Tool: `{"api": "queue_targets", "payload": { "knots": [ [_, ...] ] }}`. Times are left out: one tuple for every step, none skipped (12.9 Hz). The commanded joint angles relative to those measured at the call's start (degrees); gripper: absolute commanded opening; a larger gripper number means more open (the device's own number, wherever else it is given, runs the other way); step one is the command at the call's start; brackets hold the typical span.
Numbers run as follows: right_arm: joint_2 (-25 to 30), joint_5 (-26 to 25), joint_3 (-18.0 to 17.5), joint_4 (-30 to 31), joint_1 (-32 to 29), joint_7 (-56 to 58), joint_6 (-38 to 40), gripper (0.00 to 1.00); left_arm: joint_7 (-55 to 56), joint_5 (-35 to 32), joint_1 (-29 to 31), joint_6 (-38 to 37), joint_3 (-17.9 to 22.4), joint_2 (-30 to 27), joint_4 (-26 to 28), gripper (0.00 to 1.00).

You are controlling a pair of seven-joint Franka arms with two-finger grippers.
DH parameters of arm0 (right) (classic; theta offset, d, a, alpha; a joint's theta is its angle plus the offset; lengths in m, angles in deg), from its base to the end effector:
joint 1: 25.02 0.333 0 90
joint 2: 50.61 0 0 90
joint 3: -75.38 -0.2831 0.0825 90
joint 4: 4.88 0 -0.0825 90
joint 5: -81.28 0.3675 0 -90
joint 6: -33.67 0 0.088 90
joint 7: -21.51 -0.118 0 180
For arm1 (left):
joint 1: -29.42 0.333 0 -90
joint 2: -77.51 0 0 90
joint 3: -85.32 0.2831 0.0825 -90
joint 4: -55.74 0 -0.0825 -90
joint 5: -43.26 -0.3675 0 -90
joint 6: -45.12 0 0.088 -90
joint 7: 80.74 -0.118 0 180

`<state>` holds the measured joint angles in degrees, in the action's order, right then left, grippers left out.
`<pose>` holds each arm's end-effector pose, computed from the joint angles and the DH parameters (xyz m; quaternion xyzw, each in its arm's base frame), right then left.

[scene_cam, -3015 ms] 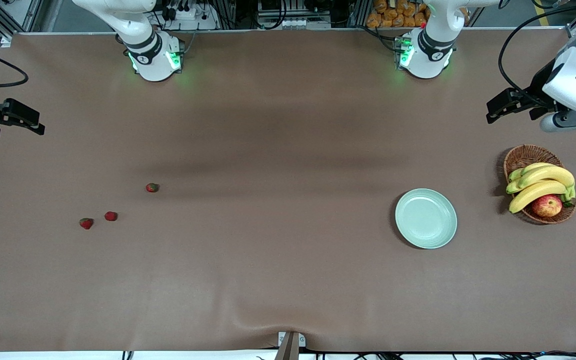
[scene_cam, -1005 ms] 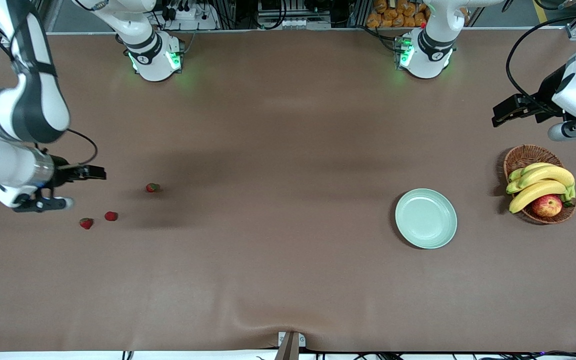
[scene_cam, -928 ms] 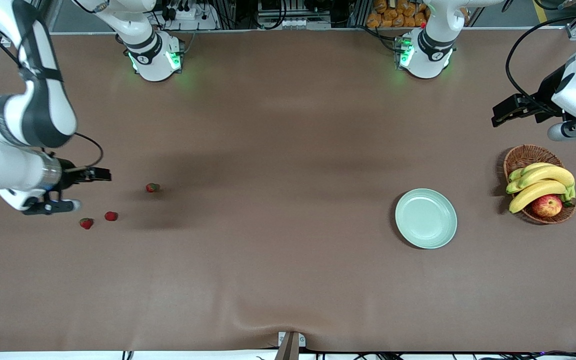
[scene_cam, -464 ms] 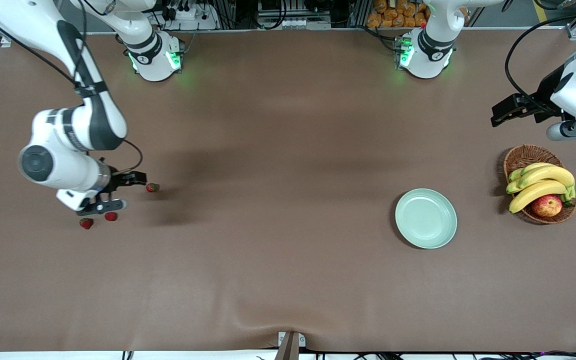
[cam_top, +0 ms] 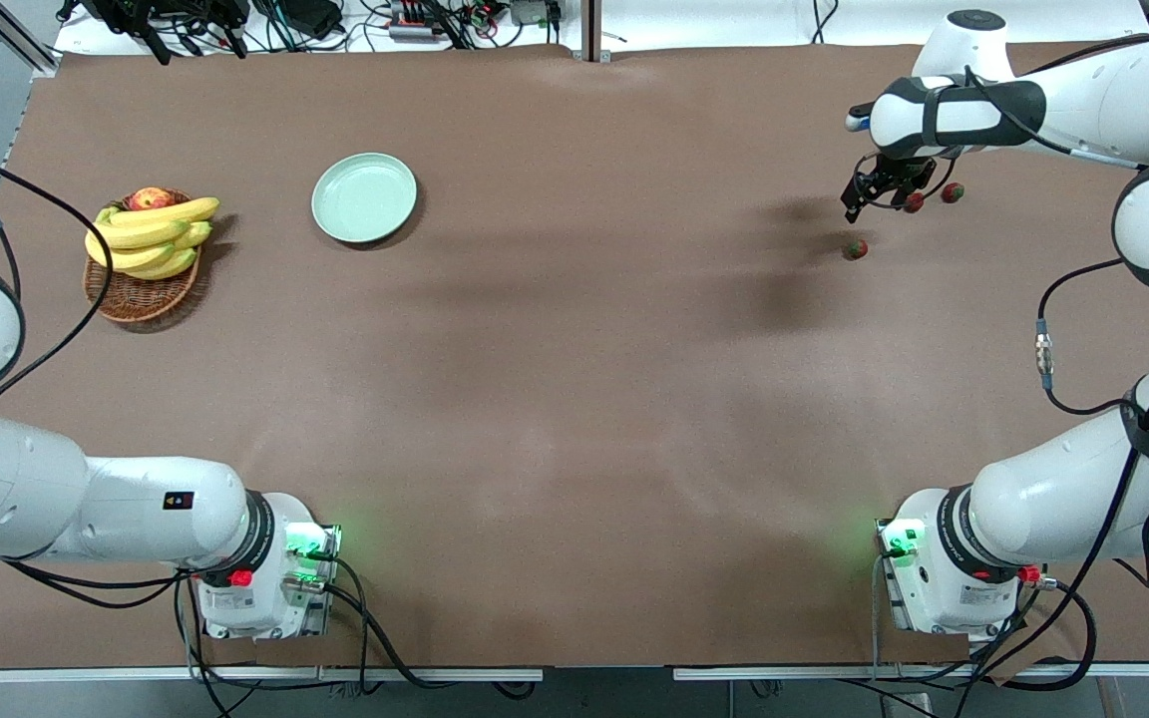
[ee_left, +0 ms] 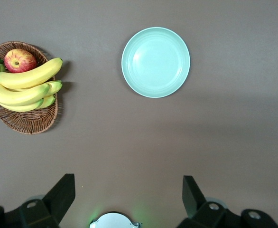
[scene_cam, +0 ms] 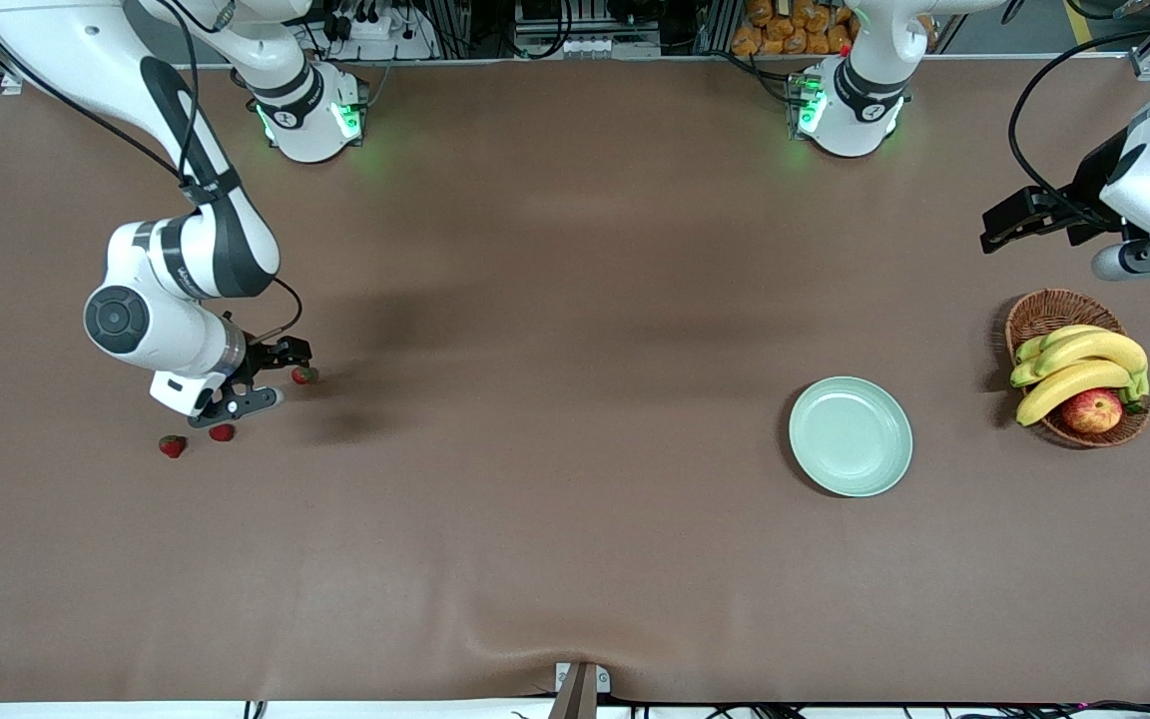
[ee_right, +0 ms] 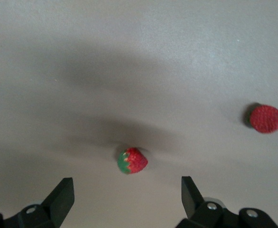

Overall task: Collect all strawberries into plate
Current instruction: 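Close the right gripper on one red strawberry and lift it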

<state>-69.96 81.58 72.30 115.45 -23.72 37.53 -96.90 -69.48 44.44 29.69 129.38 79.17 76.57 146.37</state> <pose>0.5390 0.0419 0.2158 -0.9815 -0.1739 0.0777 0.0188 0.5183 -0.0564 0.5761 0.9978 0.0464 -0.0483 0.0022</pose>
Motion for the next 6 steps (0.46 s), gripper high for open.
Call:
{"api": "queue_targets", "payload": {
  "knots": [
    [-2.7, -0.74, -0.26, 0.52, -1.22, 5.67, -3.11, 1.0, -0.97, -0.66, 0.16, -0.95, -0.17, 0.24, -1.16, 1.0],
    [-3.32, -0.82, -0.26, 0.61, -1.05, 5.77, -3.72, 1.0, -0.97, -0.66, 0.16, -0.86, -0.17, 0.24, -1.16, 1.0],
    [-3.93, -1.43, -0.26, 0.61, -0.61, 5.86, -4.6, 1.0, -0.97, -0.66, 0.16, -0.86, -0.26, 0.24, -1.16, 1.0],
    [-4.55, -1.79, -0.26, 0.95, -0.61, 5.86, -5.39, 1.0, -0.97, -0.66, 0.16, -0.95, -0.26, 0.24, -1.16, 1.0],
    [-4.81, -1.97, -0.26, 1.48, -0.69, 5.86, -6.27, 1.0, -0.97, -0.66, 0.16, -0.86, -0.26, 0.24, -1.16, 1.0],
    [-5.08, -1.97, -0.26, 2.18, -0.69, 5.77, -6.89, 1.0, -0.97, -0.66, 0.16, -0.86, -0.26, 0.24, -1.16, 1.0]
  ]
}}
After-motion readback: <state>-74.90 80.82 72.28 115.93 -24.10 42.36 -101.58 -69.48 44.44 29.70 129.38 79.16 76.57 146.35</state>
